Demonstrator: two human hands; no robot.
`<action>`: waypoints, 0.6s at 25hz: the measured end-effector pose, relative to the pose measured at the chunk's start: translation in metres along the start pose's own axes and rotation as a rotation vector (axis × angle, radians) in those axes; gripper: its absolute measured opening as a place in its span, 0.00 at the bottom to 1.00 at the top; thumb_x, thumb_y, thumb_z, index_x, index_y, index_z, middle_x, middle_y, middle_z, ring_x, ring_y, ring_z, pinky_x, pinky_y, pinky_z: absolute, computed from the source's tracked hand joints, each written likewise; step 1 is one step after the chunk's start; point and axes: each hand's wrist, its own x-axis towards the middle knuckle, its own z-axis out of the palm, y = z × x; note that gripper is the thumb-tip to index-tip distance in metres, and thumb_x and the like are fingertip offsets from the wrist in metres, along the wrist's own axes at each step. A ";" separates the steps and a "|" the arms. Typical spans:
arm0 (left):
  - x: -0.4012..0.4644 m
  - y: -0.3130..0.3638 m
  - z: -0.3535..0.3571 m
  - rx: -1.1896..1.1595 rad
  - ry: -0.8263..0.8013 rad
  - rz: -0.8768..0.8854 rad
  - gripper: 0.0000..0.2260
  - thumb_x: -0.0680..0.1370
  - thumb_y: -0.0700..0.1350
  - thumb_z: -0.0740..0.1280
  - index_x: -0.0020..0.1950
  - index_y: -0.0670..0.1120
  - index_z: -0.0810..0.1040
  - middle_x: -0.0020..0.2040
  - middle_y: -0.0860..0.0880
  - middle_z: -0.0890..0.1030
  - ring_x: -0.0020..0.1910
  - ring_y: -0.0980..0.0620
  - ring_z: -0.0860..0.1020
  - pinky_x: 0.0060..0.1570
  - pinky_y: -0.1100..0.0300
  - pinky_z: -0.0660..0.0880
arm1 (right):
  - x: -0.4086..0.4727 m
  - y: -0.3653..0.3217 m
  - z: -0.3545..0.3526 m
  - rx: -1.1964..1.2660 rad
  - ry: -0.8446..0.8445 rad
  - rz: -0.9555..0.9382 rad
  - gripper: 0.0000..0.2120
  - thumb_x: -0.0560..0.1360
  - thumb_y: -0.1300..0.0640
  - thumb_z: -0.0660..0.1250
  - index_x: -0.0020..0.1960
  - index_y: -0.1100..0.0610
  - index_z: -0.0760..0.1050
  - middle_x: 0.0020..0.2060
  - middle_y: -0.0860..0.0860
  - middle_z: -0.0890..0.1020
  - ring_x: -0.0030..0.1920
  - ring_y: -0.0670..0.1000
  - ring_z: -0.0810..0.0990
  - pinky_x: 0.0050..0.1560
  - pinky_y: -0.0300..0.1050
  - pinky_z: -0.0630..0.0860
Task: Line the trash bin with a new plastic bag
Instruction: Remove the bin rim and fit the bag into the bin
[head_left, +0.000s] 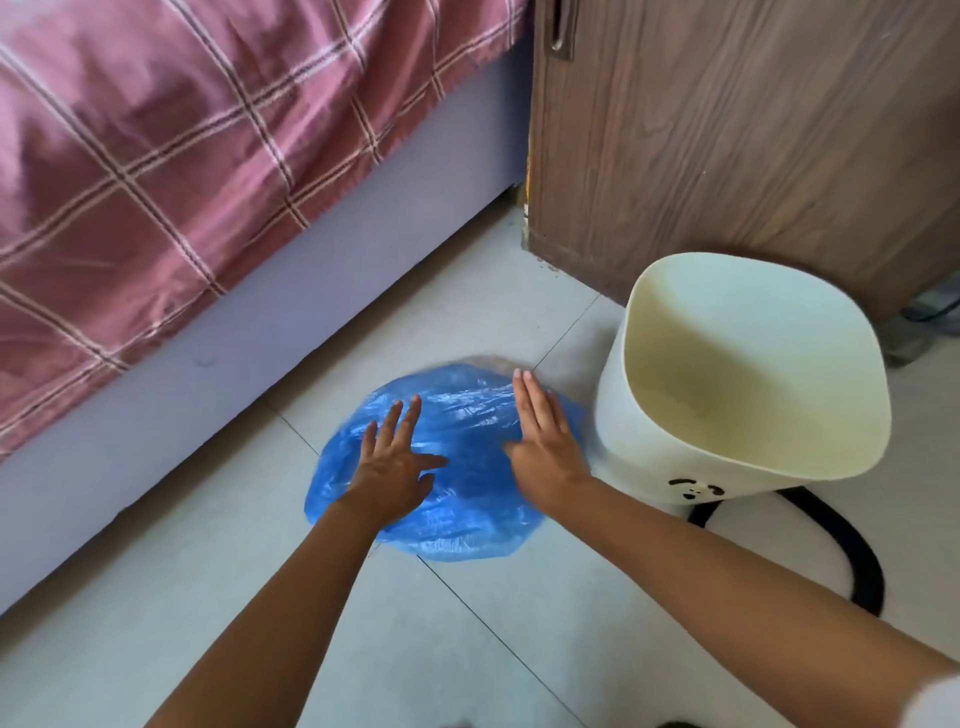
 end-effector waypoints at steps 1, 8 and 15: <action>0.005 0.000 0.001 0.004 -0.022 0.026 0.12 0.75 0.46 0.65 0.57 0.57 0.79 0.77 0.43 0.48 0.76 0.40 0.44 0.72 0.40 0.45 | 0.006 0.001 -0.003 -0.068 -0.070 0.027 0.07 0.59 0.62 0.75 0.26 0.59 0.78 0.68 0.66 0.70 0.71 0.65 0.60 0.72 0.58 0.58; 0.010 0.003 -0.008 -0.053 -0.065 -0.058 0.20 0.75 0.49 0.65 0.63 0.43 0.64 0.61 0.45 0.73 0.54 0.42 0.77 0.62 0.51 0.67 | 0.013 0.000 -0.015 0.028 -0.254 -0.050 0.14 0.74 0.65 0.61 0.60 0.60 0.72 0.63 0.58 0.70 0.58 0.60 0.74 0.56 0.51 0.70; -0.003 -0.028 -0.050 0.045 -0.114 -0.184 0.20 0.75 0.54 0.65 0.63 0.46 0.73 0.61 0.45 0.69 0.57 0.46 0.75 0.53 0.54 0.73 | 0.025 0.000 -0.056 0.456 -0.173 -0.061 0.19 0.70 0.71 0.60 0.56 0.55 0.65 0.50 0.53 0.63 0.37 0.57 0.71 0.36 0.50 0.70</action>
